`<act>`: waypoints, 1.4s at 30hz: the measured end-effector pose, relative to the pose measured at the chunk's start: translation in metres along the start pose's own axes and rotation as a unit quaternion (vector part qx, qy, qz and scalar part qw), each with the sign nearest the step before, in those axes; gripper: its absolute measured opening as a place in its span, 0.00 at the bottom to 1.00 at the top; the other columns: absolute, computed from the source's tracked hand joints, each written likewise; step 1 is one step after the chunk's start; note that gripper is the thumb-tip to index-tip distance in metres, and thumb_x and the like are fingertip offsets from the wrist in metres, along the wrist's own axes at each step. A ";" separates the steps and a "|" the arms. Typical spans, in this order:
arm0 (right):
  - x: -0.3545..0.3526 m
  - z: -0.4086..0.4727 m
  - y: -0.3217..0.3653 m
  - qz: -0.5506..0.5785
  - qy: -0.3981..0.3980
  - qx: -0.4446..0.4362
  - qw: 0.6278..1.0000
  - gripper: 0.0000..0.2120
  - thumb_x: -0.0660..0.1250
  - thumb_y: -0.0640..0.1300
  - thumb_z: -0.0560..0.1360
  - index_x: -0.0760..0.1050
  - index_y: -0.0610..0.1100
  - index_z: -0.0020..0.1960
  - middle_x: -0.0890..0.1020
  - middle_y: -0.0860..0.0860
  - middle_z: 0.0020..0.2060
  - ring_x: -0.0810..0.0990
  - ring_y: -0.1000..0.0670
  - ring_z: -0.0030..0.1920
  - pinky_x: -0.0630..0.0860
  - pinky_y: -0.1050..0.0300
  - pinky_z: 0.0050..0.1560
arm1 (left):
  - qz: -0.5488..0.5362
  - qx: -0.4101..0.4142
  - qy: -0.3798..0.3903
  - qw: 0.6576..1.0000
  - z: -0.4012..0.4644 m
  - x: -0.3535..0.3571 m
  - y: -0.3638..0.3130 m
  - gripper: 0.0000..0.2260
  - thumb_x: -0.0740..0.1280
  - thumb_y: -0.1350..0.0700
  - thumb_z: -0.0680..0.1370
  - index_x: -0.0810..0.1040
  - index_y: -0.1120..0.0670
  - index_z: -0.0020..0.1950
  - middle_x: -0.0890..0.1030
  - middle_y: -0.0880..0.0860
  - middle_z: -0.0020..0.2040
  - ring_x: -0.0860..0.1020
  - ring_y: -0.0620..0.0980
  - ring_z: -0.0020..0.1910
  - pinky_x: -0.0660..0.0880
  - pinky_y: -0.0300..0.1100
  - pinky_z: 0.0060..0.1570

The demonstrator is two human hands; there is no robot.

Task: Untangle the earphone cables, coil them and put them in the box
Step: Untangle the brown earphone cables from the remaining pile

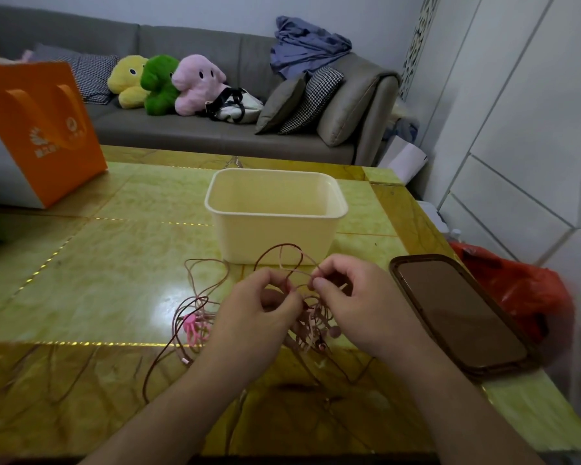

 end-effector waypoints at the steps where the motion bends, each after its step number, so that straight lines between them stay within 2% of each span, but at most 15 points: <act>1: 0.000 0.000 0.002 -0.010 -0.005 -0.010 1.000 0.09 0.69 0.42 0.83 0.81 0.51 0.45 0.84 0.52 0.38 0.84 0.48 0.37 0.85 0.47 0.36 | -0.005 -0.008 -0.017 1.000 0.001 -0.003 0.000 0.02 0.70 0.61 0.81 0.78 0.57 0.50 0.87 0.57 0.37 0.85 0.55 0.33 0.81 0.48 0.31; 4: 0.001 0.000 0.007 0.001 -0.008 -0.034 0.999 0.10 0.67 0.40 0.84 0.80 0.51 0.45 0.86 0.53 0.41 0.83 0.50 0.40 0.82 0.50 0.42 | -0.032 -0.033 -0.051 0.998 0.002 -0.009 0.001 0.02 0.67 0.63 0.82 0.75 0.58 0.52 0.87 0.57 0.37 0.85 0.56 0.30 0.77 0.44 0.27; 8: 0.004 0.000 0.007 0.020 -0.010 -0.026 0.999 0.11 0.65 0.38 0.84 0.79 0.48 0.45 0.87 0.51 0.41 0.84 0.49 0.38 0.82 0.50 0.40 | -0.072 -0.043 -0.058 0.995 0.003 -0.014 0.001 0.03 0.66 0.66 0.82 0.74 0.60 0.54 0.87 0.57 0.38 0.85 0.56 0.31 0.78 0.45 0.29; 11: 0.000 0.001 0.004 0.033 -0.023 -0.015 0.999 0.11 0.65 0.37 0.85 0.78 0.46 0.45 0.85 0.50 0.39 0.83 0.47 0.38 0.81 0.58 0.35 | -0.102 -0.049 -0.031 0.993 0.002 -0.012 0.000 0.03 0.69 0.66 0.81 0.77 0.62 0.53 0.89 0.57 0.42 0.87 0.57 0.38 0.83 0.47 0.40; 13: -0.002 0.002 0.002 0.056 -0.031 -0.002 0.998 0.10 0.65 0.37 0.84 0.79 0.46 0.45 0.85 0.49 0.38 0.84 0.46 0.39 0.83 0.56 0.37 | -0.135 -0.057 0.001 0.989 0.004 -0.009 0.002 0.03 0.71 0.64 0.80 0.79 0.63 0.51 0.88 0.59 0.44 0.87 0.57 0.40 0.83 0.48 0.45; 16: -0.004 0.004 -0.001 0.045 -0.041 -0.002 0.998 0.11 0.66 0.38 0.84 0.79 0.49 0.44 0.85 0.51 0.37 0.84 0.51 0.39 0.83 0.54 0.41 | -0.223 -0.073 0.060 0.970 0.005 -0.002 0.003 0.08 0.73 0.59 0.77 0.82 0.63 0.51 0.86 0.61 0.43 0.85 0.55 0.39 0.82 0.45 0.43; 18: -0.006 0.005 -0.003 0.045 -0.051 -0.001 0.998 0.12 0.66 0.38 0.84 0.79 0.50 0.44 0.84 0.51 0.37 0.83 0.52 0.39 0.82 0.54 0.42 | -0.255 -0.076 0.067 0.962 0.005 -0.001 0.003 0.10 0.72 0.58 0.77 0.82 0.64 0.52 0.85 0.61 0.43 0.84 0.54 0.39 0.83 0.43 0.41; 21: -0.011 0.006 -0.006 0.074 -0.059 0.011 0.995 0.11 0.65 0.37 0.84 0.79 0.47 0.45 0.84 0.51 0.36 0.82 0.55 0.37 0.80 0.58 0.40 | -0.213 -0.064 0.000 0.975 0.008 -0.013 0.005 0.05 0.70 0.62 0.81 0.81 0.64 0.52 0.85 0.60 0.41 0.84 0.52 0.37 0.83 0.41 0.38; 24: -0.016 0.008 -0.011 0.133 -0.055 0.030 0.989 0.10 0.64 0.35 0.84 0.79 0.44 0.47 0.82 0.52 0.37 0.81 0.55 0.36 0.80 0.58 0.41 | -0.157 -0.063 -0.066 0.983 0.011 -0.028 0.010 0.07 0.66 0.62 0.84 0.81 0.65 0.51 0.86 0.59 0.42 0.85 0.52 0.38 0.84 0.40 0.37; 27: -0.023 0.008 -0.014 0.141 -0.071 0.040 0.987 0.09 0.65 0.36 0.84 0.80 0.43 0.47 0.80 0.50 0.38 0.79 0.56 0.36 0.79 0.60 0.39 | -0.208 -0.071 -0.077 0.973 0.015 -0.033 0.011 0.11 0.62 0.62 0.86 0.79 0.64 0.47 0.85 0.62 0.43 0.86 0.55 0.39 0.84 0.42 0.37; 31: -0.031 0.009 -0.017 0.160 -0.103 0.050 0.980 0.10 0.64 0.36 0.85 0.80 0.42 0.47 0.79 0.53 0.36 0.77 0.57 0.35 0.78 0.61 0.37 | -0.241 -0.062 -0.082 0.965 0.016 -0.038 0.007 0.12 0.61 0.60 0.87 0.79 0.64 0.49 0.83 0.58 0.36 0.85 0.54 0.34 0.83 0.44 0.34; 33: -0.036 0.008 -0.021 0.175 -0.119 0.061 0.975 0.10 0.63 0.36 0.85 0.80 0.41 0.48 0.78 0.52 0.35 0.76 0.57 0.33 0.76 0.58 0.36 | -0.251 -0.053 -0.106 0.961 0.019 -0.045 0.006 0.11 0.61 0.59 0.87 0.78 0.63 0.49 0.79 0.56 0.33 0.82 0.53 0.30 0.83 0.47 0.35; 35: -0.042 0.009 -0.027 0.211 -0.139 0.071 0.965 0.11 0.62 0.36 0.85 0.79 0.41 0.46 0.75 0.50 0.33 0.74 0.55 0.32 0.73 0.57 0.34 | -0.281 -0.060 -0.136 0.948 0.022 -0.054 0.009 0.11 0.60 0.59 0.87 0.76 0.61 0.49 0.72 0.52 0.30 0.75 0.49 0.26 0.82 0.46 0.32; 38: -0.048 0.010 -0.040 0.277 -0.174 0.091 0.941 0.13 0.61 0.36 0.86 0.77 0.43 0.44 0.73 0.52 0.30 0.70 0.53 0.30 0.69 0.57 0.33 | -0.292 -0.078 -0.163 0.939 0.025 -0.067 0.011 0.11 0.59 0.58 0.88 0.75 0.59 0.48 0.66 0.49 0.29 0.66 0.45 0.24 0.76 0.41 0.26; 42: -0.058 0.012 -0.059 0.312 -0.240 0.114 0.912 0.17 0.61 0.37 0.86 0.78 0.47 0.40 0.72 0.52 0.30 0.69 0.52 0.30 0.69 0.58 0.30 | -0.220 -0.067 -0.173 0.958 0.027 -0.083 0.008 0.11 0.59 0.57 0.88 0.76 0.58 0.49 0.65 0.49 0.30 0.61 0.44 0.24 0.63 0.37 0.21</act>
Point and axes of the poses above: each hand's wrist, its own z-axis towards the middle knuckle, its own x-axis out of the palm, y = z × x, the point moved 7 cm from there along z, towards the middle knuckle
